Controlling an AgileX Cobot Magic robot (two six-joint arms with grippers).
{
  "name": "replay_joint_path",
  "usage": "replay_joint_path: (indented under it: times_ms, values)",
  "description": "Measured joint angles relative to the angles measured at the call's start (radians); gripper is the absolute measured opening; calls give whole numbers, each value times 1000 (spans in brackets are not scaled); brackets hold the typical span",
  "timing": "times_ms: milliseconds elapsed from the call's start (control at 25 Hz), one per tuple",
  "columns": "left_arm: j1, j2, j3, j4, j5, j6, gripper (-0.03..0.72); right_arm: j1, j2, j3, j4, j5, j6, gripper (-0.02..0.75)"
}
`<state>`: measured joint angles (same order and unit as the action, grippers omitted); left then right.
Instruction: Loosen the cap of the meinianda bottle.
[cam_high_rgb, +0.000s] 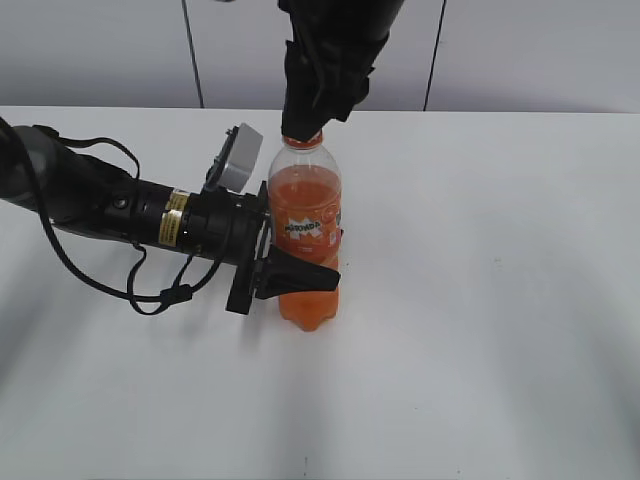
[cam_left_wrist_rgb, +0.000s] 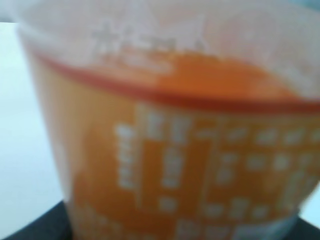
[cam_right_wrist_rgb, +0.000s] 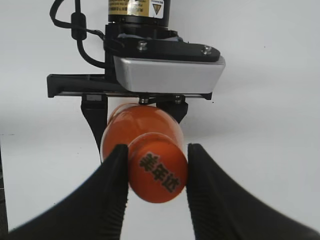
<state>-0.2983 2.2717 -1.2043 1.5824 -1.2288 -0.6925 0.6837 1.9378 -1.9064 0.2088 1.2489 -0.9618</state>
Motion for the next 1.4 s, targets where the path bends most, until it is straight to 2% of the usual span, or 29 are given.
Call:
replay_joint_path:
  times_ms: [1400]
  values:
    - [-2, -1, 0, 16, -6, -5, 412, 0, -15, 25, 7, -5, 51, 271]
